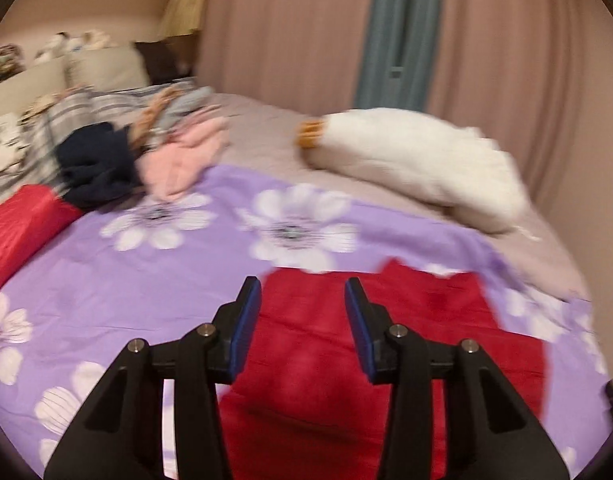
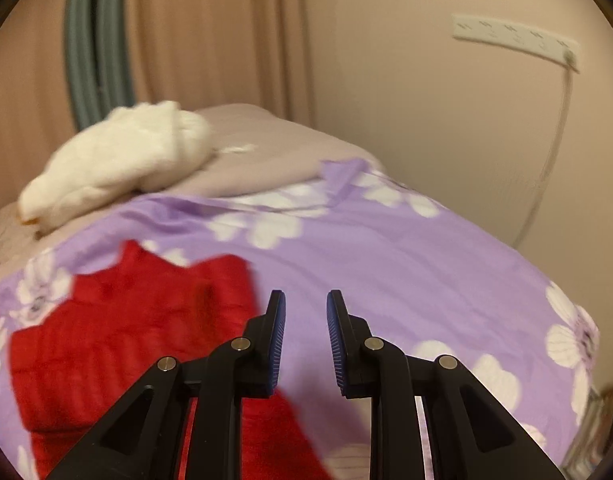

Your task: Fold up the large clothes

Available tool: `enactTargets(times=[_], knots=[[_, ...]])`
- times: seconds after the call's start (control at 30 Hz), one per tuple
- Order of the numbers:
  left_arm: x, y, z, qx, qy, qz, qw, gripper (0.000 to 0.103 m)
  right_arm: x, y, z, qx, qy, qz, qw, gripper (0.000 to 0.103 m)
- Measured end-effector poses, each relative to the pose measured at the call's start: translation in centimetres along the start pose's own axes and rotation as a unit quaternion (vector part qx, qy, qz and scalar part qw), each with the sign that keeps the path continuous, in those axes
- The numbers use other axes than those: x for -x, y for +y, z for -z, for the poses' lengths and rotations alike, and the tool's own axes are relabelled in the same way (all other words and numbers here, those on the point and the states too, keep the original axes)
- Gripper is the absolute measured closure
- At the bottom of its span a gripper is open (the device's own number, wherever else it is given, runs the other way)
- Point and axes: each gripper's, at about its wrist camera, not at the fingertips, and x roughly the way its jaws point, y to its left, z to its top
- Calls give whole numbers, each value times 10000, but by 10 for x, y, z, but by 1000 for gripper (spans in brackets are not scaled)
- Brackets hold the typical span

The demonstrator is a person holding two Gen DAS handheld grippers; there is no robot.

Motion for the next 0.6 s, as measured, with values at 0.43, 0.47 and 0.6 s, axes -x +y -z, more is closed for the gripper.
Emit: enactTargets(times=[0.43,0.47,0.6], knots=[[-139,33,97,202,1401,248,9896,54,-138,58,78,633,904,-204,9937,80],[-139,32,96,188,1384,203,9900,52,-139,59,80,634,892,-193,9938,80],[-144,34,99,232,1398,130,9898,49,-142,63,85,572,922,-189,9939,80]])
